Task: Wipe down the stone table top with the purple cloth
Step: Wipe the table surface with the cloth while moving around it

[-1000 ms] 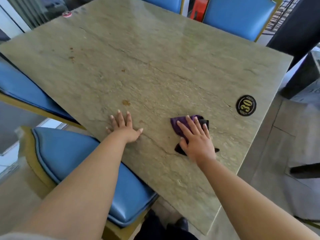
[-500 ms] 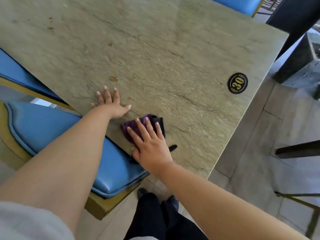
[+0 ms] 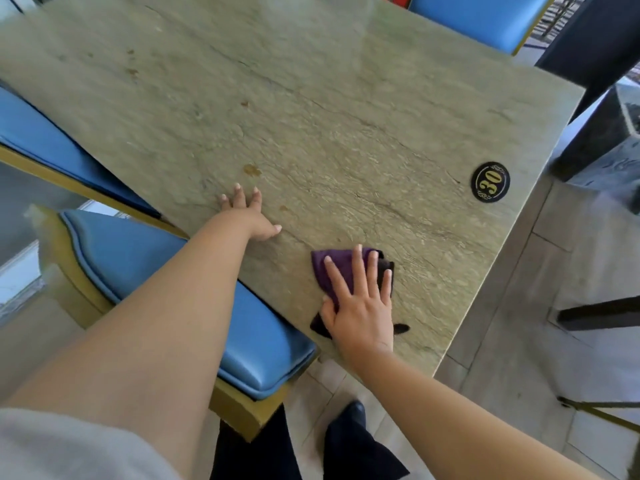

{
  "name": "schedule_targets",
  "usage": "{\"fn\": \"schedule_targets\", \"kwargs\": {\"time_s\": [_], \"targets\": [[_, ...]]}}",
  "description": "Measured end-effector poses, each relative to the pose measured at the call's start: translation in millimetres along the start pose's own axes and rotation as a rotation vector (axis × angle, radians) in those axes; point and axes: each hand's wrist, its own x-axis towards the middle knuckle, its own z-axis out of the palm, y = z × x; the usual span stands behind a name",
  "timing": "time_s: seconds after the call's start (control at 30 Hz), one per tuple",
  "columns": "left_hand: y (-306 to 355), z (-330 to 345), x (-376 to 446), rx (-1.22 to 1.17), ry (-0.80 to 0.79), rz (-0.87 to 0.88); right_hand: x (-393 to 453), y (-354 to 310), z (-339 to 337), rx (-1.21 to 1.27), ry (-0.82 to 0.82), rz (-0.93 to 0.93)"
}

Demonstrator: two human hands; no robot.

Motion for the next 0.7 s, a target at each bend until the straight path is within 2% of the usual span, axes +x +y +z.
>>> {"fn": "schedule_targets", "kwargs": {"time_s": [0.1,0.2,0.27,0.37,0.43,0.53,0.6,0.63,0.7], "targets": [[-5.0,-30.6,4.9,0.168,-0.112,0.025,37.5,-35.4,1.1,0.067,-0.026,0.289],[-22.6,-64.0,31.9,0.335,-0.220,0.058,81.8,-71.9,2.3,0.098,-0.028,0.319],[-36.8,-87.0,31.8,0.432,-0.211,0.187,113.6,-95.4,6.1,0.094,-0.038,0.265],[-56.9,-111.3,30.7,0.286,-0.202,0.373,157.1,-135.1,14.0,0.077,-0.032,0.149],[-77.2,-119.8,46.8,0.160,-0.135,0.454,176.4,-158.5,18.4,0.050,-0.059,0.051],[-104.2,-123.9,80.7,0.110,0.035,0.498,178.2,-164.7,19.3,-0.014,-0.123,-0.193],[-113.9,-120.0,99.0,0.199,0.085,0.487,158.8,-148.2,17.7,-0.044,-0.150,-0.364],[-116.0,-116.5,105.5,0.249,0.076,0.477,146.3,-135.7,17.3,-0.064,-0.156,-0.399],[-119.8,-105.7,112.8,0.305,-0.022,0.470,123.3,-109.1,17.9,-0.083,-0.118,-0.297]]}}
